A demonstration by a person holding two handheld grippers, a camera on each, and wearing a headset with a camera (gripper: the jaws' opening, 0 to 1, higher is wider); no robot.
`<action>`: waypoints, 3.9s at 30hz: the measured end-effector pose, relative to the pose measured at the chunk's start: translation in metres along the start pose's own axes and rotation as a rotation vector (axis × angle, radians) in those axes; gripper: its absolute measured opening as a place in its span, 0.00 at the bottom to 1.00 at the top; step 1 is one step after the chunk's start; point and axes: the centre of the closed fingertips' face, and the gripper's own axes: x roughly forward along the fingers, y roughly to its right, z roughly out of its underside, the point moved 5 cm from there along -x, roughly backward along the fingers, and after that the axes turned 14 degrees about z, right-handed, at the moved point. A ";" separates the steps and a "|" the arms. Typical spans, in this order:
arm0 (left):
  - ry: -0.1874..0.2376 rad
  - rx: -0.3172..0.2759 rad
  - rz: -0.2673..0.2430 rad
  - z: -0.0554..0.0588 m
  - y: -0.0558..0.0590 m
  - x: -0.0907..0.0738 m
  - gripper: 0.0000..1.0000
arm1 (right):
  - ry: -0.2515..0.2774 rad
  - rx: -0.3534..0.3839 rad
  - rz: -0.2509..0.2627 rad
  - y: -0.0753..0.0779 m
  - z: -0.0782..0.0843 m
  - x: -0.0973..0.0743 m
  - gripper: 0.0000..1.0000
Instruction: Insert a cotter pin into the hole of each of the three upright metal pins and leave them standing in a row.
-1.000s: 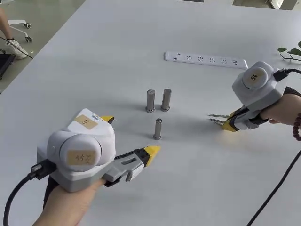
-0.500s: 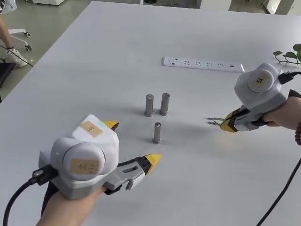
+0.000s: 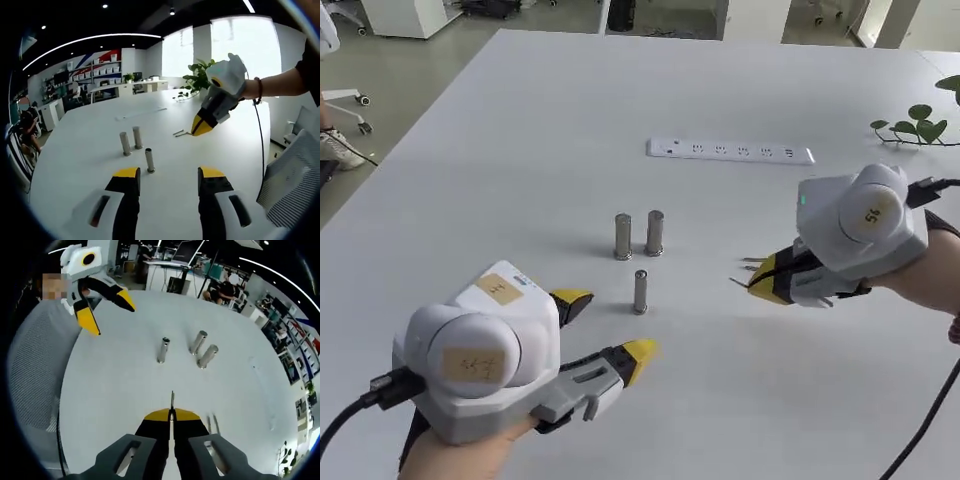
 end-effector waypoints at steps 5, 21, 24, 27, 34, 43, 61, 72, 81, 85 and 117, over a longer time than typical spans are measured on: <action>0.014 -0.054 0.043 0.001 0.008 0.004 0.40 | 0.047 -0.026 -0.034 -0.017 -0.016 -0.009 0.00; -0.008 -0.232 0.167 0.003 0.022 0.018 0.20 | 0.169 -0.148 -0.092 -0.050 -0.043 -0.023 0.00; -0.006 -0.254 0.182 0.002 0.025 0.019 0.18 | 0.186 -0.153 -0.112 -0.056 -0.045 -0.023 0.00; -0.009 -0.299 0.205 0.002 0.028 0.020 0.15 | 0.196 -0.177 -0.120 -0.061 -0.047 -0.023 0.00; -0.011 -0.370 0.232 0.004 0.031 0.022 0.10 | 0.233 -0.197 -0.137 -0.069 -0.055 -0.026 0.00; 0.019 -0.453 0.264 0.002 0.036 0.023 0.06 | 0.240 -0.239 -0.143 -0.076 -0.059 -0.028 0.00; 0.058 -0.555 0.270 0.003 0.034 0.021 0.01 | 0.254 -0.243 -0.130 -0.077 -0.064 -0.028 0.00; 0.094 -0.497 0.270 0.000 0.033 0.018 0.00 | 0.273 -0.211 -0.110 -0.074 -0.067 -0.028 0.00; 0.071 -0.388 0.264 0.000 0.031 0.017 0.00 | 0.270 -0.135 -0.109 -0.071 -0.067 -0.027 0.02; 0.062 -0.323 0.265 0.000 0.028 0.015 0.00 | 0.247 -0.085 -0.119 -0.070 -0.063 -0.027 0.04; -0.012 -0.011 0.568 0.000 0.046 0.002 0.00 | 0.251 0.374 -0.422 -0.092 -0.055 -0.041 0.06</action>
